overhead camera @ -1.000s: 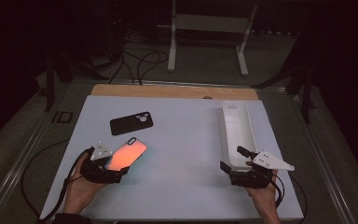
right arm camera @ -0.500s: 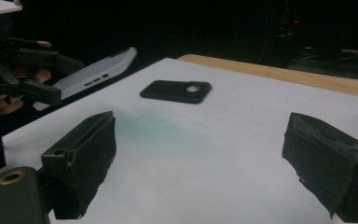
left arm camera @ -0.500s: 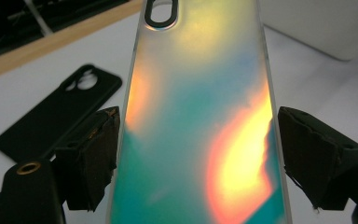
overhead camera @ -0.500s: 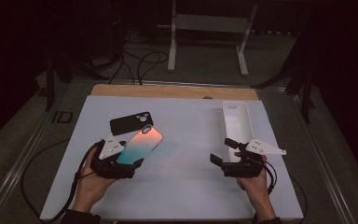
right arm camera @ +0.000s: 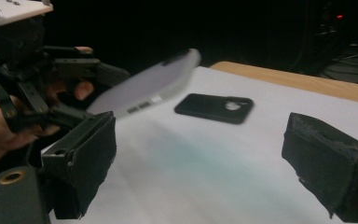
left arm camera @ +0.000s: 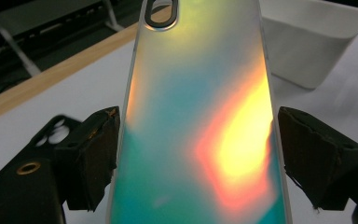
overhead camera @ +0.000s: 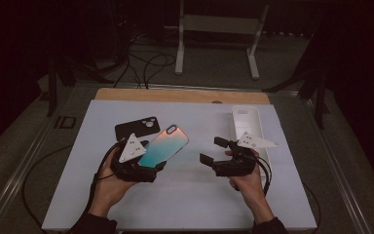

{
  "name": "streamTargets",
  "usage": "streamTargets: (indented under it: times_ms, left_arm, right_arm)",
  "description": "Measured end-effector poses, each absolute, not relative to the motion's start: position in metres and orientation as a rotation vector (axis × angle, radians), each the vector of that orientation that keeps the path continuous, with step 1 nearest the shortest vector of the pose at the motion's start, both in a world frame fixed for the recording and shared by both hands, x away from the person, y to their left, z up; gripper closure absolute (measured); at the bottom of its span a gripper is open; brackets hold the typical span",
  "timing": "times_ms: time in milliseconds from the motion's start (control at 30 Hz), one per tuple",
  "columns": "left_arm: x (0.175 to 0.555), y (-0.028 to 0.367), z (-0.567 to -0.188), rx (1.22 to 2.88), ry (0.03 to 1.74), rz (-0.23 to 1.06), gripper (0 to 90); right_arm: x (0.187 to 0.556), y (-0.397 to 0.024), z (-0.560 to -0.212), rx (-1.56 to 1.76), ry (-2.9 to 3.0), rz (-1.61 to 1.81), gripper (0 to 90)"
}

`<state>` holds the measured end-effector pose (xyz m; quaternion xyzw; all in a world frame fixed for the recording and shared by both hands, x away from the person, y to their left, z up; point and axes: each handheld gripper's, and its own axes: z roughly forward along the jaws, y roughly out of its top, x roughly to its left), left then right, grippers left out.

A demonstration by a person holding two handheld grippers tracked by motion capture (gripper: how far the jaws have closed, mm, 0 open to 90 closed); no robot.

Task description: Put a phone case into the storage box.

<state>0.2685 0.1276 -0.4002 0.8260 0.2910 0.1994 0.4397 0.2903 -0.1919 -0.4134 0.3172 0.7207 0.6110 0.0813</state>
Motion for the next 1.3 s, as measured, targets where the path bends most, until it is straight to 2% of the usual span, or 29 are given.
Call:
streamTargets:
  times_ms: [400,667,933,1000,1133,1300]
  left_arm:
    - [0.269,0.102,-0.403,2.039,0.661,0.469,16.9]
    - [0.267,0.093,-0.403,2.033,0.634,0.468,16.9]
    - [0.264,0.084,-0.408,2.054,0.615,0.499,16.9]
    - [0.264,0.082,-0.408,2.058,0.613,0.500,16.9]
    - [0.263,0.078,-0.412,2.087,0.608,0.487,16.9]
    - [0.262,0.075,-0.415,2.105,0.616,0.523,16.6]
  right_arm:
    - [0.302,-0.164,-0.410,1.013,2.240,1.875,16.3]
    - [0.304,-0.157,-0.413,1.090,2.287,1.870,45.1]
    - [0.304,-0.150,-0.415,1.120,2.320,1.894,62.6]
    - [0.304,-0.148,-0.415,1.114,2.324,1.895,64.4]
    - [0.301,-0.144,-0.415,1.091,2.348,1.907,77.9]
    - [0.298,-0.141,-0.415,1.063,2.354,1.886,82.8]
